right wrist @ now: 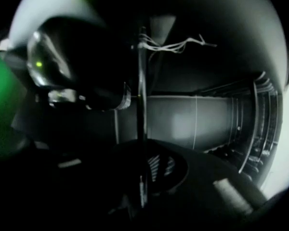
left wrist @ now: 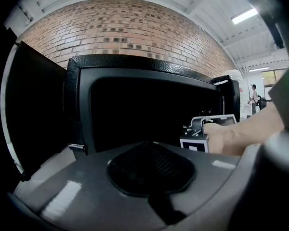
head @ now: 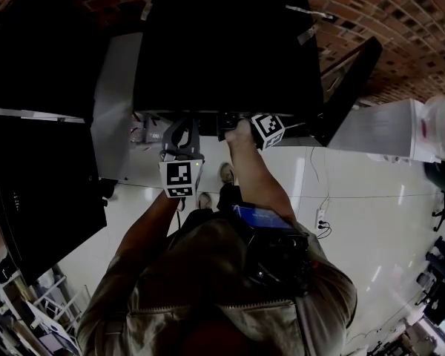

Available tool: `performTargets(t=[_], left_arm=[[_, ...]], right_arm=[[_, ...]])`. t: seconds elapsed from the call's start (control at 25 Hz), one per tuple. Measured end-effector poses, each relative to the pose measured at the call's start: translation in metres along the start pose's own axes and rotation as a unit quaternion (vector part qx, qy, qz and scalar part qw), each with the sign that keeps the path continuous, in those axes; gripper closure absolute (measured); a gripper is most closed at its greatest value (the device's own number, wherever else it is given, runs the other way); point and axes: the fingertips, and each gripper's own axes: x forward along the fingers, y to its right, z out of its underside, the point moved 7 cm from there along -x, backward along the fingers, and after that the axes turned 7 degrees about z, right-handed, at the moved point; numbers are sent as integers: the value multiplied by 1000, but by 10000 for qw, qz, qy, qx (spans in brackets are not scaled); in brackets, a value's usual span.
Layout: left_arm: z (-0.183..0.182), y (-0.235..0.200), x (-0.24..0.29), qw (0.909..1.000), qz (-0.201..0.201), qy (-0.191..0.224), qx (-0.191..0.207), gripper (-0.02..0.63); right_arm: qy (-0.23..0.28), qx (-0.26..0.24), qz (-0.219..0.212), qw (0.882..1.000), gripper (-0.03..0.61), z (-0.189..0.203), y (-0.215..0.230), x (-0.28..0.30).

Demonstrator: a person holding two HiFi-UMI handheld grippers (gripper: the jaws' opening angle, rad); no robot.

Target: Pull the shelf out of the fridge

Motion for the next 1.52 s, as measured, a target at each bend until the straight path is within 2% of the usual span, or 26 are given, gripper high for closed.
performTargets(t=[0.28, 0.64, 1.08, 1.32, 1.52], left_arm=[[15, 6, -29, 9998, 11, -179, -19, 607], [37, 22, -67, 9993, 156, -340, -48, 607], [45, 18, -107, 9996, 143, -254, 10, 607], [52, 11, -133, 9998, 80, -190, -20, 607], [61, 14, -155, 9996, 185, -179, -71, 607]], right_arm=[[-97, 201, -80, 9997, 567, 8, -8, -35], [-153, 82, -105, 9998, 565, 19, -15, -79], [-130, 179, -264, 9994, 565, 33, -30, -130], [-180, 153, -249, 9994, 565, 45, -31, -175], [-178, 111, -229, 9995, 565, 55, -29, -217]])
